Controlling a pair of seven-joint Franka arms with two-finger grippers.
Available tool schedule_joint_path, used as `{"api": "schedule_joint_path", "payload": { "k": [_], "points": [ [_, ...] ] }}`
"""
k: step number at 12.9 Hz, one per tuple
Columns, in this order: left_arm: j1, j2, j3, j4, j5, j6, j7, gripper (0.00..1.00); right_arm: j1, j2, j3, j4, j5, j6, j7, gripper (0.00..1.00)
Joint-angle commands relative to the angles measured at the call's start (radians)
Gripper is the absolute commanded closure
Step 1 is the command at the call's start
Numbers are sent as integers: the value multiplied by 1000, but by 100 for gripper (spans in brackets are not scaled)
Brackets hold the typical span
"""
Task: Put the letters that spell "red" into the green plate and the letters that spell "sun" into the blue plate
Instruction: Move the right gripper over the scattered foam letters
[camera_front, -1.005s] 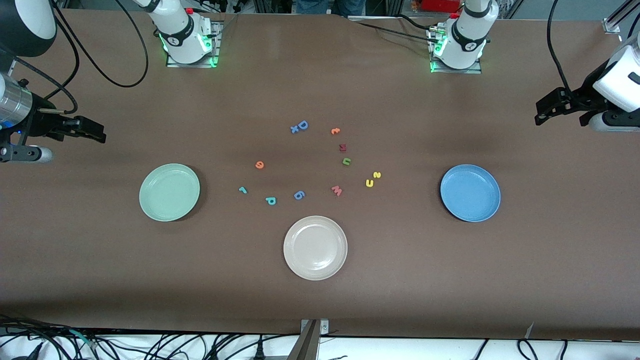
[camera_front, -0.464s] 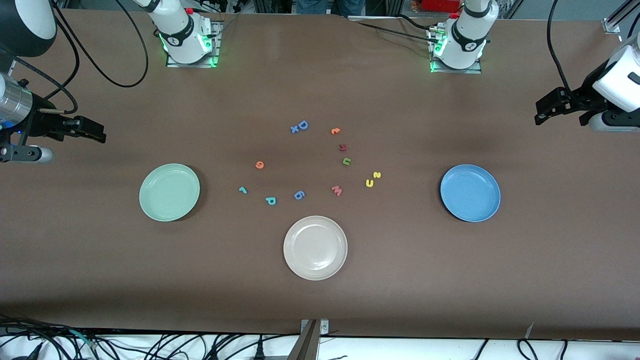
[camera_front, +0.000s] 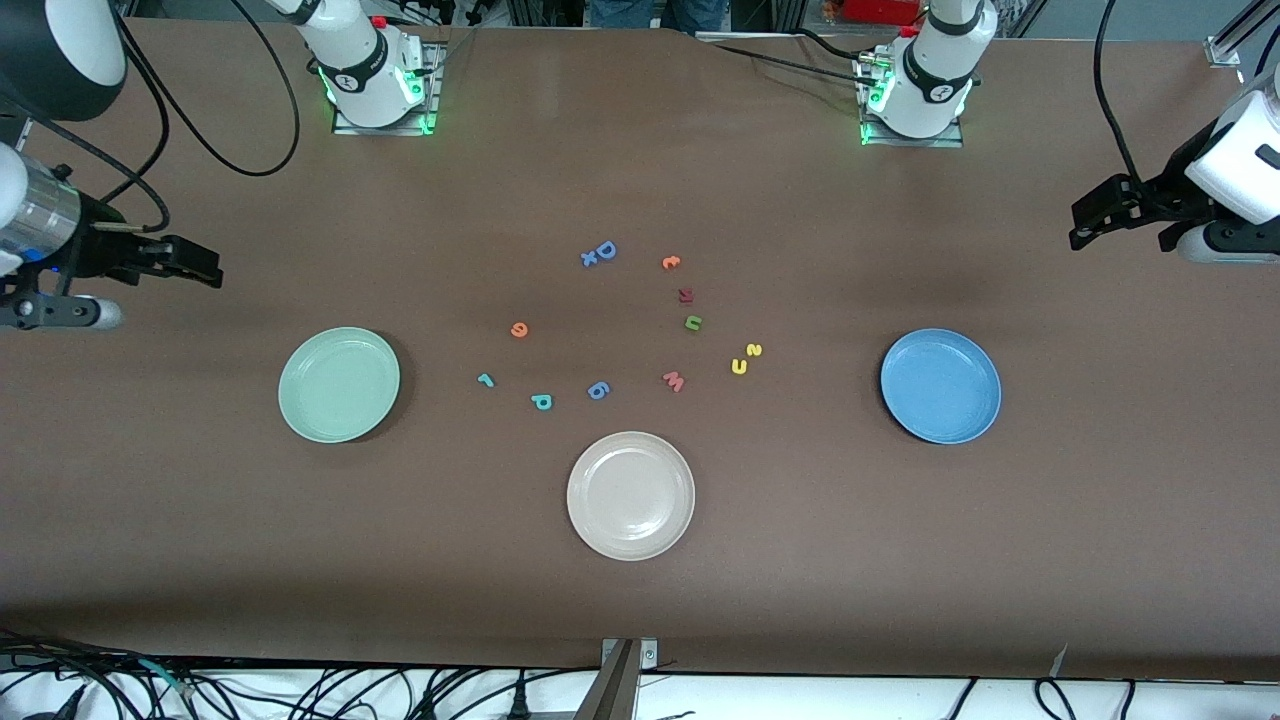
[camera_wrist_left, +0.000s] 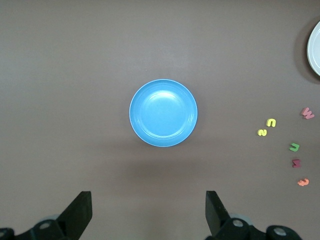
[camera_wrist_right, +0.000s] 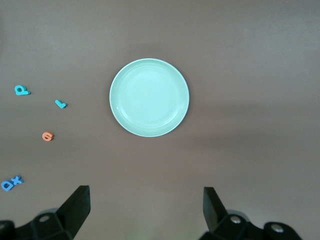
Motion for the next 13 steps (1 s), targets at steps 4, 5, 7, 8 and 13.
{"api": "schedule_joint_path", "payload": {
  "k": [4,5,7,8,13],
  "points": [
    [0,13,-5,30,8,-24,-10,0,60,121,1,18,79,47,101,0],
    [0,13,-5,30,8,-24,-10,0,94,141,1,18,79,67,154,0],
    [3,13,-5,29,8,-26,-7,0,148,178,1,18,78,111,291,0],
    [2,13,-5,30,8,-26,-9,0,174,193,1,16,78,131,331,0],
    [-7,13,-5,33,8,-29,-15,0,263,236,1,-107,79,364,503,0]
  ]
}}
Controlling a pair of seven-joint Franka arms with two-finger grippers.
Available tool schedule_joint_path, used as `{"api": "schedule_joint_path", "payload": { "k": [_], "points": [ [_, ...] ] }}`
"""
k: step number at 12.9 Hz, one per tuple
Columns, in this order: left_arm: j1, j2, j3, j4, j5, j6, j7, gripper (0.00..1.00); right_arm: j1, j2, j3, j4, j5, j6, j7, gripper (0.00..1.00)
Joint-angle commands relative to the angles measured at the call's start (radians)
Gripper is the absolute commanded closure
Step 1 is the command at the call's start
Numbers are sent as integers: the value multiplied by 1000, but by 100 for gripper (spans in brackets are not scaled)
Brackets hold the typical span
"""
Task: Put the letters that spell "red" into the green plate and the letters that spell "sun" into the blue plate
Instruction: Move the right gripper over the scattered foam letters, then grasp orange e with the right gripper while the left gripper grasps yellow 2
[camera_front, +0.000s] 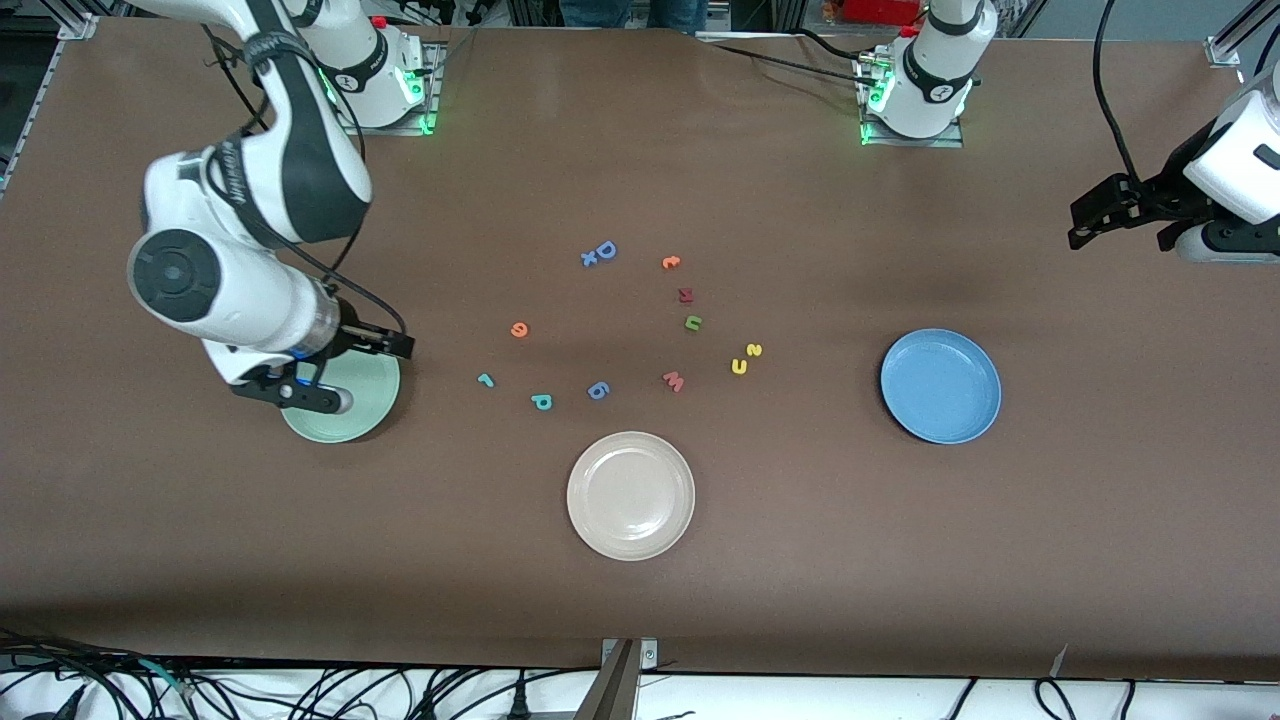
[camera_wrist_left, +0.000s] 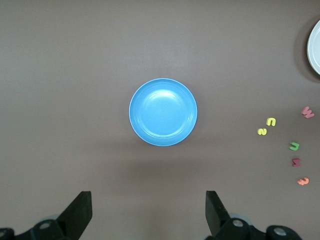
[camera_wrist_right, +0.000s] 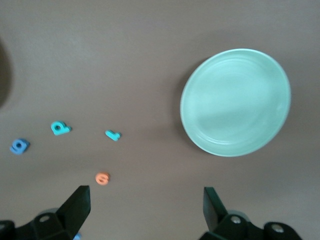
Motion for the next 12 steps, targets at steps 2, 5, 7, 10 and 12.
{"api": "schedule_joint_path", "payload": {
  "k": [2,5,7,10,12],
  "points": [
    [-10,13,-5,33,8,-25,-32,0,72,-7,-7,-150,11,196,142,0],
    [-10,13,-5,33,8,-25,-30,0,141,-1,-7,-285,11,397,284,0],
    [-13,13,-6,35,8,-25,-36,0,192,39,-9,-316,10,483,403,0],
    [-12,17,-14,32,-4,-24,-29,0,229,97,-9,-320,8,557,497,0],
    [-21,37,-20,30,-15,-18,-10,0,249,127,-10,-339,7,622,539,0]
  ]
}}
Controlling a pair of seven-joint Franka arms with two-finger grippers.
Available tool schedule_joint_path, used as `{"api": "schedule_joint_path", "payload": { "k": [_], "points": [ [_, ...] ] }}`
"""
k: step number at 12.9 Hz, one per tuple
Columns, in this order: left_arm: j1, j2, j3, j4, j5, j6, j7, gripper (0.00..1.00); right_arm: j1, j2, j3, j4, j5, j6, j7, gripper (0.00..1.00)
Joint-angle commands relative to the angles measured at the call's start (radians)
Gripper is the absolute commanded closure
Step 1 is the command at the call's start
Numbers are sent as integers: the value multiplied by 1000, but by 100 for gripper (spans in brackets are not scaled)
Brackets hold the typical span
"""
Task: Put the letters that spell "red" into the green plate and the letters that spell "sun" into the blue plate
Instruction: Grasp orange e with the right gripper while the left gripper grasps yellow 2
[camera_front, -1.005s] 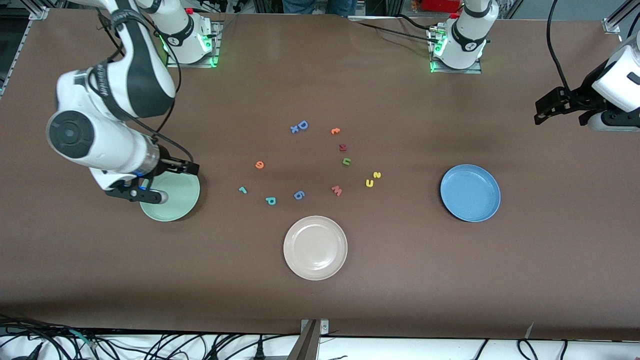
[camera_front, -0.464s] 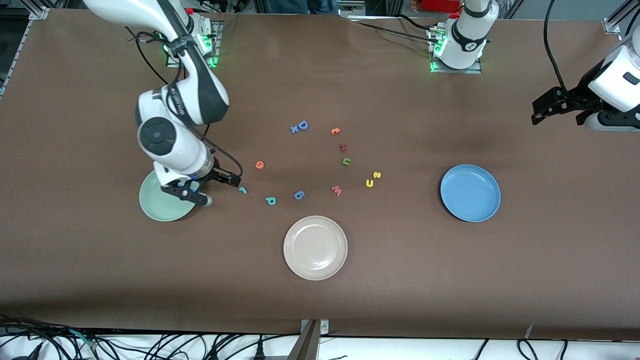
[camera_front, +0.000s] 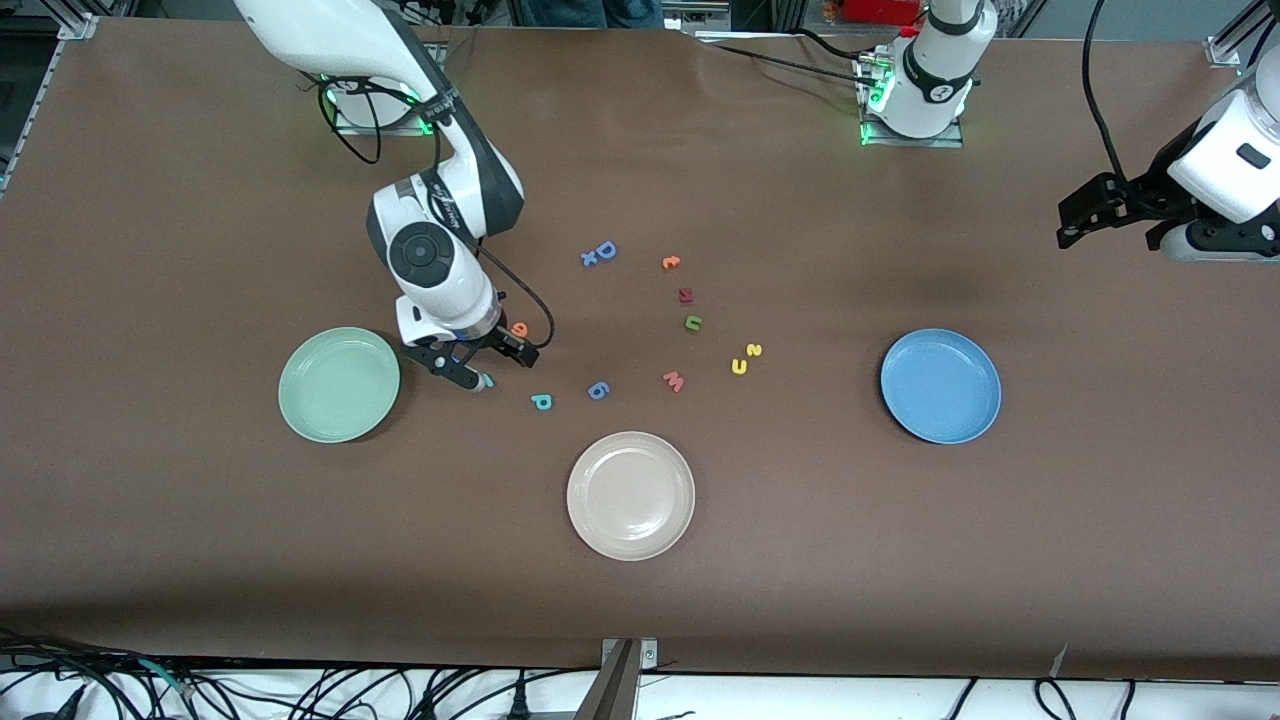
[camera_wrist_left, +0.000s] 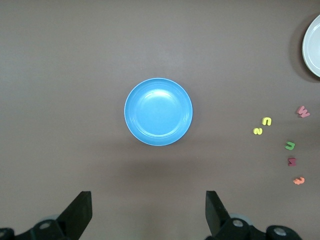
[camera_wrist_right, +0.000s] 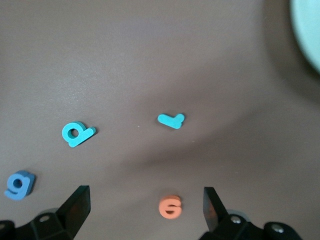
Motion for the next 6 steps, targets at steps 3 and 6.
{"api": "schedule_joint_path", "payload": {
  "k": [3,6],
  "points": [
    [-18,138,-14,38,-115,44,8,0,34,16,-11,-73,6,95,60,0],
    [-65,242,-40,38,-123,64,-3,0,42,17,-9,-112,6,126,86,1]
  ]
}}
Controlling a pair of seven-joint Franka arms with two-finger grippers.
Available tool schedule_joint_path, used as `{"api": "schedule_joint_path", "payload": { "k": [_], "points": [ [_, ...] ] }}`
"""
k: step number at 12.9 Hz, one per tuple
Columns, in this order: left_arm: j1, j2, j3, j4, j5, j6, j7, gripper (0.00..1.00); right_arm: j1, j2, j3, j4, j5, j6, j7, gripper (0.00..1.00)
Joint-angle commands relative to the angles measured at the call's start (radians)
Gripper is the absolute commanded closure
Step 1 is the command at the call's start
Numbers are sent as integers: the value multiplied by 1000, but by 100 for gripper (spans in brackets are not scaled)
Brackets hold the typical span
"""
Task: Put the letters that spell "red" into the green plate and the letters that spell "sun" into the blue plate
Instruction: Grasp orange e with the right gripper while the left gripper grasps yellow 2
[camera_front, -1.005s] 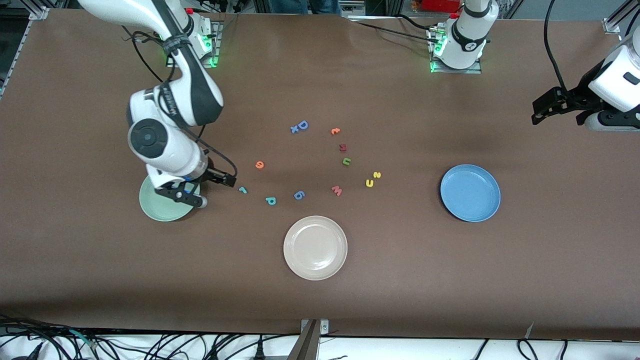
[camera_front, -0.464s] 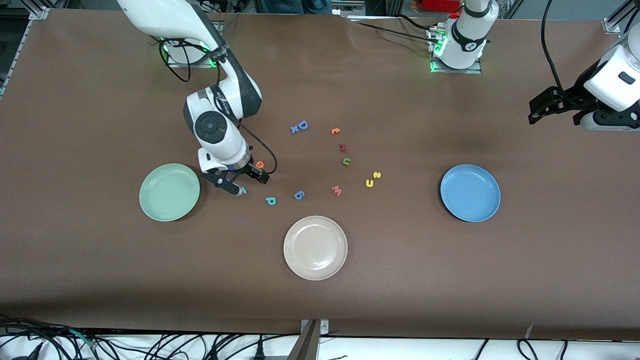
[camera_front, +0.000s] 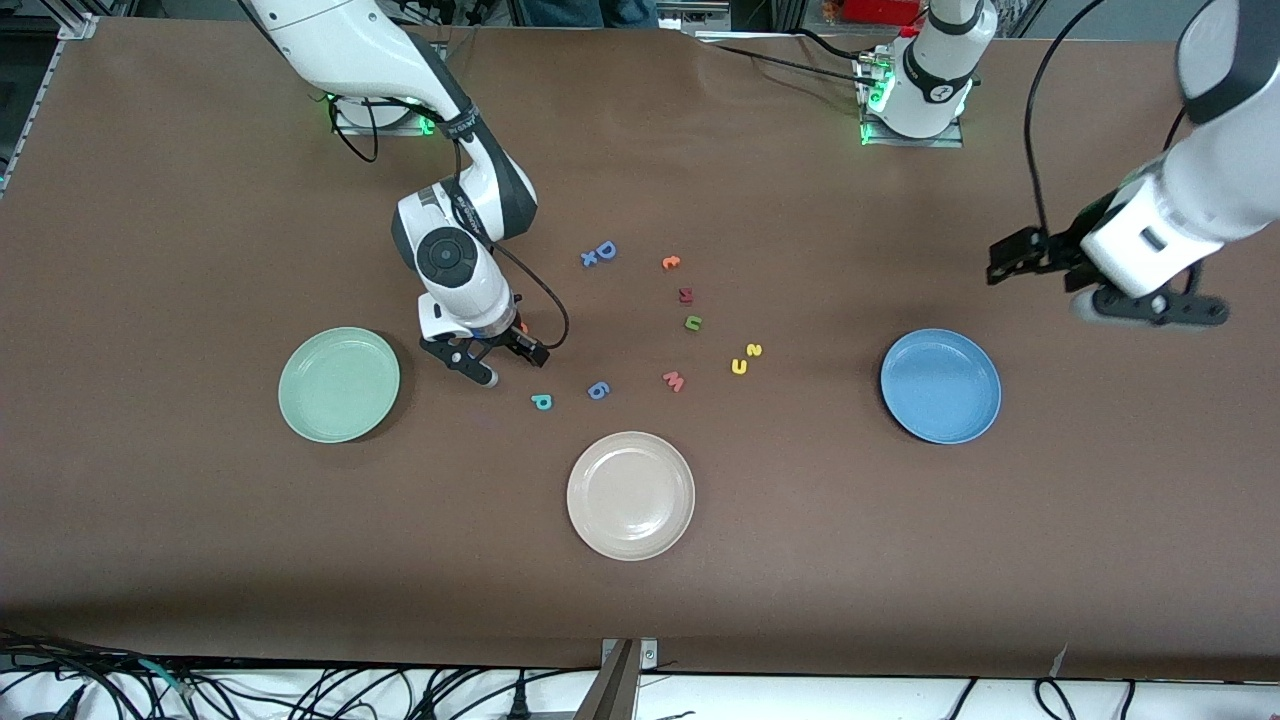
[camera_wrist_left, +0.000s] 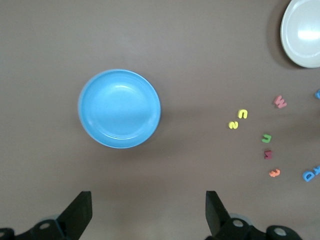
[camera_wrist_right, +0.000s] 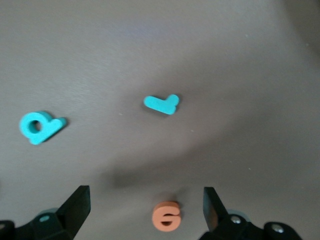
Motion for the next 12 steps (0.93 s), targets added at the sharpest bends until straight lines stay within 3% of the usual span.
{"api": "schedule_joint_path", "payload": {
  "k": [1,4,7,10,12],
  "points": [
    [-73,103,-16,38,-10,24,-5,0,27,-15,-9,-37,6,28,51,1],
    [-136,191,-16,27,-10,93,-81,0,40,-15,-9,-43,6,28,63,1],
    [-235,273,-16,7,13,175,-290,0,44,-14,-10,-46,5,28,73,5],
    [-302,332,-19,-69,58,358,-359,0,44,-14,-9,-54,5,28,73,20],
    [-331,332,-21,-178,58,518,-372,0,47,-14,-9,-61,5,28,73,29]
  ]
}}
